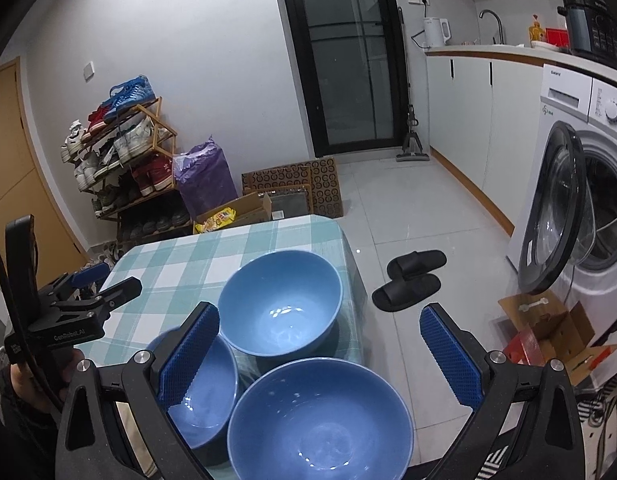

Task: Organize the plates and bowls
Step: 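Move both tools toward the group of blue bowls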

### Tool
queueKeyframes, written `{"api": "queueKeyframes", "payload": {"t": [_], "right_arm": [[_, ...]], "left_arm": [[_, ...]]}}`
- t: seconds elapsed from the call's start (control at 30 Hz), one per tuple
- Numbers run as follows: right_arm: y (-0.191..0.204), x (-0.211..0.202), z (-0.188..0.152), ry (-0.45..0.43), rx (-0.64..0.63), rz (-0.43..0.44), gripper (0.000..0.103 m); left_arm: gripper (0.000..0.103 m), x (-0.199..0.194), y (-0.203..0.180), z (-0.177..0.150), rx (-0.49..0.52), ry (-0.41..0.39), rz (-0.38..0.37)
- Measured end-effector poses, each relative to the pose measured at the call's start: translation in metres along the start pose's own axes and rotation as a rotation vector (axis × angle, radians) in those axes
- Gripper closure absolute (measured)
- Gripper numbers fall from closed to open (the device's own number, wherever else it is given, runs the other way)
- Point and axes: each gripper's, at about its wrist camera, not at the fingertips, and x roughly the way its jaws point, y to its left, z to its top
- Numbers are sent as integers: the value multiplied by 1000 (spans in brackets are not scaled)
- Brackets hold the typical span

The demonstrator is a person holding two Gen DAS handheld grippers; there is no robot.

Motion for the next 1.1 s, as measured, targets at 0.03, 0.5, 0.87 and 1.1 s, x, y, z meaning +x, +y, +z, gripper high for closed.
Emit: {"api": "queueKeyframes", "payload": {"t": [0.03,0.5,0.87,1.1], "right_arm": [[-2,5,-1,10,3,0,1],[-14,50,0,67,28,-5,1],[-17,89,-1,138,42,9,1],[-18,108,-3,168,29,10,1]], "left_arm": [[0,3,-1,1,3,2,2],[0,43,-8,6,33,53,-4],[0,73,-11,5,48,124,-10],[0,88,-15,4,69,154,-8]]}}
